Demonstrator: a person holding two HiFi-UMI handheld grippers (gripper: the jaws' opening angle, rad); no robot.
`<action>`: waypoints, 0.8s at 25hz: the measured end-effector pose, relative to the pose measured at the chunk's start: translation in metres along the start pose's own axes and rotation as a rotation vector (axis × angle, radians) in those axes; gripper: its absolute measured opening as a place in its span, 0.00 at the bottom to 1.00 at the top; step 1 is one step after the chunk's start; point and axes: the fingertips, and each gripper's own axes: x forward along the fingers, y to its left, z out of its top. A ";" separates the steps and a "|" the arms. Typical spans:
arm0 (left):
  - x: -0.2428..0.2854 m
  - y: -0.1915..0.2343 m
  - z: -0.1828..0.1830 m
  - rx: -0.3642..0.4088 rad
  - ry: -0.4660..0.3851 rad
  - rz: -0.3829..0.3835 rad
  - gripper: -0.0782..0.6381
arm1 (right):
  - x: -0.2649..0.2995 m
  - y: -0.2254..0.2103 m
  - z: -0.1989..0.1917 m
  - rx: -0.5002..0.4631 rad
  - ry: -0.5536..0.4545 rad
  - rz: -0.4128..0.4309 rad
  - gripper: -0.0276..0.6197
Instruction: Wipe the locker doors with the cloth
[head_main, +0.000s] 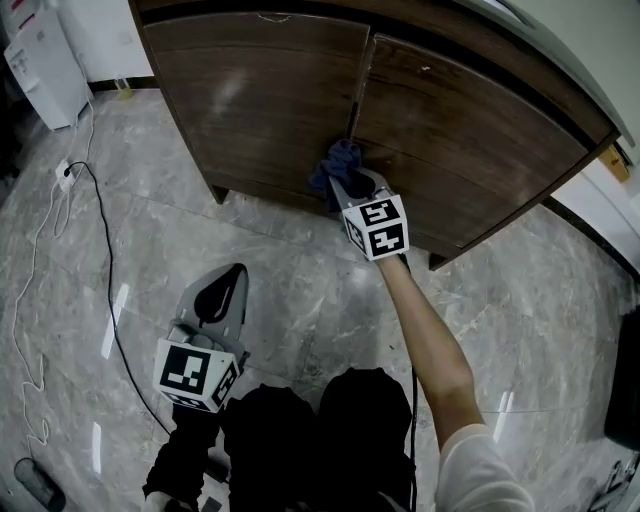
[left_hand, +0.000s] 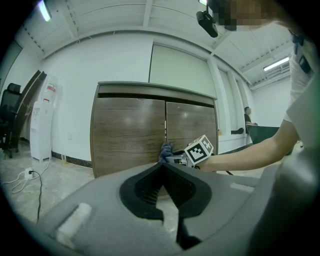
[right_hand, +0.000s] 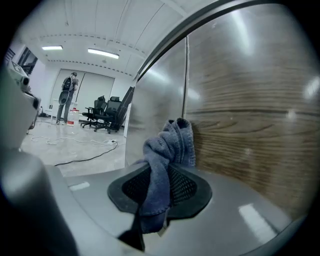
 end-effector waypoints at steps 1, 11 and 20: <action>-0.001 0.001 0.000 0.000 0.000 0.003 0.11 | 0.003 0.002 -0.005 0.003 0.011 0.002 0.18; -0.012 0.020 -0.005 -0.003 0.013 0.042 0.11 | 0.029 0.018 -0.062 0.036 0.151 0.034 0.18; -0.021 0.034 -0.009 -0.010 0.013 0.065 0.11 | 0.041 0.023 -0.070 0.030 0.206 0.028 0.17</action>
